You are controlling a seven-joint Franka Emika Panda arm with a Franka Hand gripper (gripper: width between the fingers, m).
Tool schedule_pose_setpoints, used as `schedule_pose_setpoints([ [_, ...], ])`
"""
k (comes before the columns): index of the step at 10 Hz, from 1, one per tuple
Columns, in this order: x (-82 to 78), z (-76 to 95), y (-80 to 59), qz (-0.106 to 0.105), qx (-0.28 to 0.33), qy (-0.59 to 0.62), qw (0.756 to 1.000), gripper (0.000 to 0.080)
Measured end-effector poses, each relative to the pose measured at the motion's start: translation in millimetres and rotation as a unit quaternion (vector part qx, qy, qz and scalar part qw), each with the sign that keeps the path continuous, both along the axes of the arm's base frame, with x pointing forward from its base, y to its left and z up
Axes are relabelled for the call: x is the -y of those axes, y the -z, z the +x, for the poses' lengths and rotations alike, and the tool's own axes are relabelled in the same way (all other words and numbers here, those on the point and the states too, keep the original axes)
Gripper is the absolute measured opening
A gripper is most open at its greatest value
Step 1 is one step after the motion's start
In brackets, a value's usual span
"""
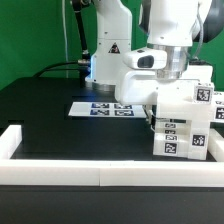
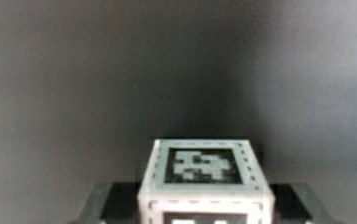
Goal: Assemble chair
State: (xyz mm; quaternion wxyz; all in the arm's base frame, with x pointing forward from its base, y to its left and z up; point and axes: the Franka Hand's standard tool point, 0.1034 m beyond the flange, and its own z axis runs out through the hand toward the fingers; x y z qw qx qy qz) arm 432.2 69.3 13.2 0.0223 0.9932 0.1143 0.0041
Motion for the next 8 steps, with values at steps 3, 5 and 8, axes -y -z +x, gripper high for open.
schedule_pose_setpoints([
  [3,28.4,-12.4,-22.6,0.004,-0.001,0.003,1.000,0.0287],
  [5,32.5,-14.4,-43.8,0.019,-0.007,0.013,1.000,0.0287],
  [8,19.0,-4.4,-84.0,0.037,-0.012,0.007,0.999,0.0287],
])
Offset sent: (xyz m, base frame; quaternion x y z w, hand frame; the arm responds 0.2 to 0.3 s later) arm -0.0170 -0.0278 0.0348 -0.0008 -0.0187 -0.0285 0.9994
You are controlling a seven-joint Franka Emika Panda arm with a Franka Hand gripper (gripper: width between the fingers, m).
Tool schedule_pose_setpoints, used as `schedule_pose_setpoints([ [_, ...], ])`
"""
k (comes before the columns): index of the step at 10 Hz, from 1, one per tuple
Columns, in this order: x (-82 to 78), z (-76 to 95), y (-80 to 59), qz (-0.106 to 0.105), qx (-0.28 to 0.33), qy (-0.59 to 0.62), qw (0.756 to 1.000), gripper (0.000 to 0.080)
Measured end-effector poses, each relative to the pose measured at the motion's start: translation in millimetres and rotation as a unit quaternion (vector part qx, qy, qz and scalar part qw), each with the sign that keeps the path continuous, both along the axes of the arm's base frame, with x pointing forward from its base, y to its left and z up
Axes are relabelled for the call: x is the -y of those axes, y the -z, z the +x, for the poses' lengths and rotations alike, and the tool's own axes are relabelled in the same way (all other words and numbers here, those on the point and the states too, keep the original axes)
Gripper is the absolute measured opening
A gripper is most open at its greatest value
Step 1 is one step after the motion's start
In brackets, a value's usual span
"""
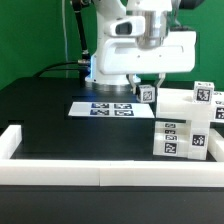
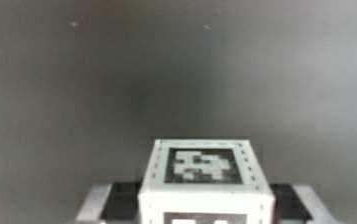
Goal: Assemble chair
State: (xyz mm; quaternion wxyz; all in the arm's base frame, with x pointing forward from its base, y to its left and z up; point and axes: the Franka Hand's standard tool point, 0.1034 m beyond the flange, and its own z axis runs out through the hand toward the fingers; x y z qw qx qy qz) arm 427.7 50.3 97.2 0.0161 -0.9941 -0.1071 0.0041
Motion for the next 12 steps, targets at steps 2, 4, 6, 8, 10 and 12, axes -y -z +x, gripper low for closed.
schedule_pose_setpoints([
  [2,-7.1,11.9,-25.1,0.006,0.004,0.003,1.000,0.0287],
  [4,-12.4,18.5,-40.8,0.007,0.001,0.013,1.000,0.0287],
  [6,-23.9,29.0,-49.6,0.009,0.007,0.024,1.000,0.0287],
  [8,-53.9,63.8,-60.6,0.007,0.014,0.032,0.999,0.0287],
  [10,-57.0,68.4,-57.3,0.004,0.014,0.030,0.999,0.0287],
  [12,-56.9,68.6,-56.9,0.004,0.014,0.030,0.999,0.0287],
])
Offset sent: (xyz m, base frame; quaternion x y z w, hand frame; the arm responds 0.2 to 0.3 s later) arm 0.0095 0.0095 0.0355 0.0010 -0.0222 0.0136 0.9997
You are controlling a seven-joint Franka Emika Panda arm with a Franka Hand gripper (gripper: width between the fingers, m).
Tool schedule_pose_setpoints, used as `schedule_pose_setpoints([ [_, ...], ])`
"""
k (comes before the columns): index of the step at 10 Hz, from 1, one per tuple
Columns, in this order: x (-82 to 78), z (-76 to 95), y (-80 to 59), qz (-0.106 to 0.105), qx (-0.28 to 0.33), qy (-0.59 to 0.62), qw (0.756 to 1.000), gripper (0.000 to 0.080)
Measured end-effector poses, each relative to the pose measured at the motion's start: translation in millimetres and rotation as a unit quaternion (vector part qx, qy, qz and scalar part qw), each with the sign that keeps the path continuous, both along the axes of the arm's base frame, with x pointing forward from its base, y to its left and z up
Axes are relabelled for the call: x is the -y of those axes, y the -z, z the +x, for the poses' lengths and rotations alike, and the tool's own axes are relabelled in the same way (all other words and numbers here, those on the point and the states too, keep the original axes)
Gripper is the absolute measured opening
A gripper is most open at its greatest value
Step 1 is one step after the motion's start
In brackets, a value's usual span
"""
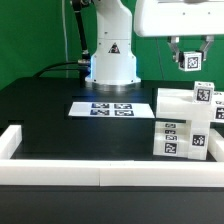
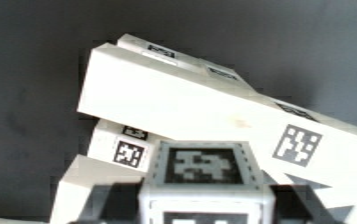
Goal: Assemble chair
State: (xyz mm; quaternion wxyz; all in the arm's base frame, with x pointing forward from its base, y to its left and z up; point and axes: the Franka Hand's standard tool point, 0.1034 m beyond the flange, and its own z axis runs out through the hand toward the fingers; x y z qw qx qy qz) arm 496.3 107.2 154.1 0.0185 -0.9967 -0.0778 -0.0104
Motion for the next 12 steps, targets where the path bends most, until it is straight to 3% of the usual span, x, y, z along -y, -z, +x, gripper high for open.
schedule_pose_setpoints([
  [4,-11.6,5.4,8.9,-0.007,-0.003,-0.024,1.000,0.0287],
  [9,-8.8,4.7,14.2,-0.013,-0.004,-0.049,0.999,0.0287],
  [12,-21.3,-7.3,21.8,-0.013,-0.010,-0.055,0.998,0.0287],
])
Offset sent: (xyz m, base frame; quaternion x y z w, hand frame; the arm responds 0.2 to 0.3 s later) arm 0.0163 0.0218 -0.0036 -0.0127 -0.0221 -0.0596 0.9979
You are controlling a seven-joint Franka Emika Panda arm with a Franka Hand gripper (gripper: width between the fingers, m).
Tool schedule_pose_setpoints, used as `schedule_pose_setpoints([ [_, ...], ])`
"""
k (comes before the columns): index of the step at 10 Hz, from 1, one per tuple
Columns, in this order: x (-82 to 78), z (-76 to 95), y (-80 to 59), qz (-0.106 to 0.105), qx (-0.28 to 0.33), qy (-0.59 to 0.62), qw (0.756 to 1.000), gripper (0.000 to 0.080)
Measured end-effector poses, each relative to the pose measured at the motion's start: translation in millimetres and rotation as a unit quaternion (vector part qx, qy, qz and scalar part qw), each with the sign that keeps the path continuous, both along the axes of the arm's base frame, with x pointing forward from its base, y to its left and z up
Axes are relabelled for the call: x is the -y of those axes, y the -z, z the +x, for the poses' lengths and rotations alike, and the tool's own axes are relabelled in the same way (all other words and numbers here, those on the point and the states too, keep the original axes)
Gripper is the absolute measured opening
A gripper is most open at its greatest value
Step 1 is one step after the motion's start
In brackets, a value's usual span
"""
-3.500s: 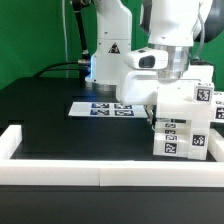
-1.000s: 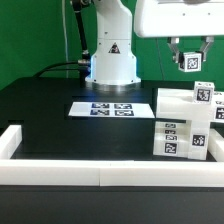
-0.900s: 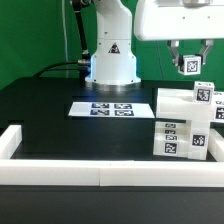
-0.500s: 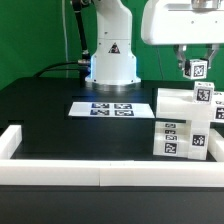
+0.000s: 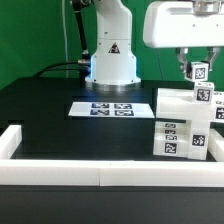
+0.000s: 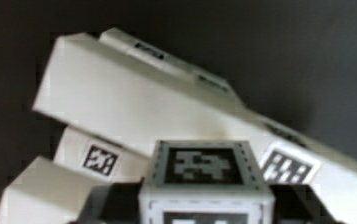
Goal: Assemble chair
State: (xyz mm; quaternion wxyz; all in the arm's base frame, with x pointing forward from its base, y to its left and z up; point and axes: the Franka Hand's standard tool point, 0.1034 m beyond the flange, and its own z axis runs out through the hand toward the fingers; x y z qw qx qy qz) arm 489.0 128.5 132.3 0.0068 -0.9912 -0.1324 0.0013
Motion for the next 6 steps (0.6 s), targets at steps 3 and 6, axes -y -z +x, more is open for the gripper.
schedule_pose_setpoints([
  [3,-8.6,-3.9,4.9,-0.001,-0.004,-0.008,1.000,0.0287],
  [6,-7.2,-0.4,5.0,-0.002,-0.003,-0.006,1.000,0.0287],
])
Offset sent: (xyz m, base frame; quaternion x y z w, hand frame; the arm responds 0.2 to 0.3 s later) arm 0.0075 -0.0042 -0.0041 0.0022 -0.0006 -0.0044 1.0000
